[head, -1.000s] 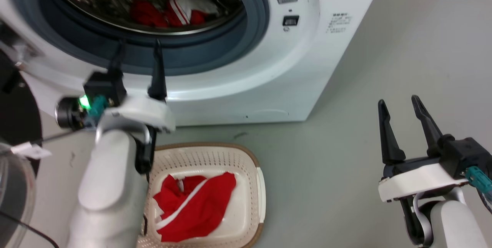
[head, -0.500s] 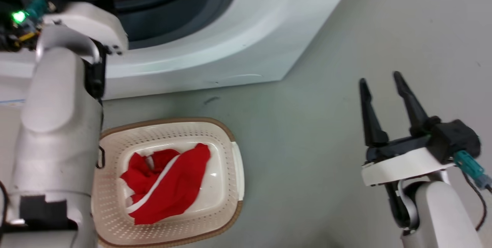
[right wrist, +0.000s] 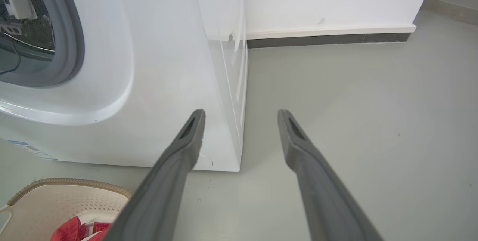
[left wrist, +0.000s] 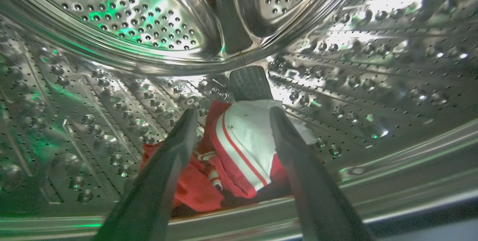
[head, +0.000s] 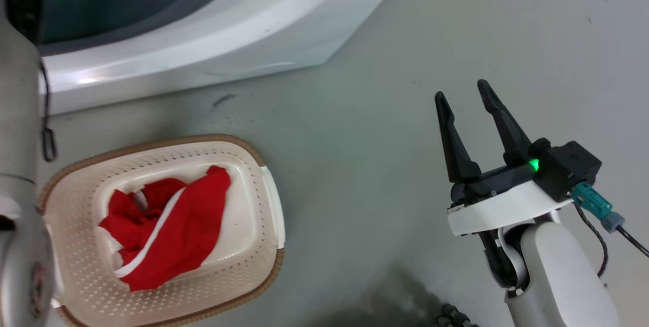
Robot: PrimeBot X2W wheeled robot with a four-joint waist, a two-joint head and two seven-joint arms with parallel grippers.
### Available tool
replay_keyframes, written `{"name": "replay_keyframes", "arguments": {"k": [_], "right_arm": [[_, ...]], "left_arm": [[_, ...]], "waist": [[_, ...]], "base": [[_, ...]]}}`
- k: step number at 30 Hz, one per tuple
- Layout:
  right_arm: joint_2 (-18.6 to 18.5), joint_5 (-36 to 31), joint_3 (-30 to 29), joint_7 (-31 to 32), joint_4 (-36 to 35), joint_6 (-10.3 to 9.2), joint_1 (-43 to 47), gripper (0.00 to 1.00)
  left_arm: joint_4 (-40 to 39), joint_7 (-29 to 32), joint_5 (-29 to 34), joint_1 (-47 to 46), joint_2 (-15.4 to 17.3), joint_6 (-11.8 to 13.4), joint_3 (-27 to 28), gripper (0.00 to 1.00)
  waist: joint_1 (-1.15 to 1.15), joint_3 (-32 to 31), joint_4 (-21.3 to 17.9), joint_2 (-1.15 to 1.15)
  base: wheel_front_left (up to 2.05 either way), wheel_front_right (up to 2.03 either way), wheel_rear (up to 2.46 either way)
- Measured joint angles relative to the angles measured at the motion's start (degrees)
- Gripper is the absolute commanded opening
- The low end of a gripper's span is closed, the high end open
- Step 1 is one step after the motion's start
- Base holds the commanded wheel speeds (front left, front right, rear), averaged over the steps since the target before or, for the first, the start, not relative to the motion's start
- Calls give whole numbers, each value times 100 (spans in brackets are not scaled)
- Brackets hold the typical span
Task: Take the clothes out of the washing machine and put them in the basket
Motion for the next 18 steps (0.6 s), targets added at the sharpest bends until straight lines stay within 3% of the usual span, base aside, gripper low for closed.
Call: {"name": "replay_keyframes", "arguments": {"k": [9,18], "right_arm": [[1,349,272,-26,-91,0,-248,100],[0,498,383,-26,-143,0,-251,100]], "left_arm": [[609,1786,188,-1139,531,-321,-327,100],[823,3285,121,-1756,788,-367,-359,100]], "waist": [[0,593,-447,0],[0,933,-752,0]], "base": [[0,0,0],[0,0,0]]}}
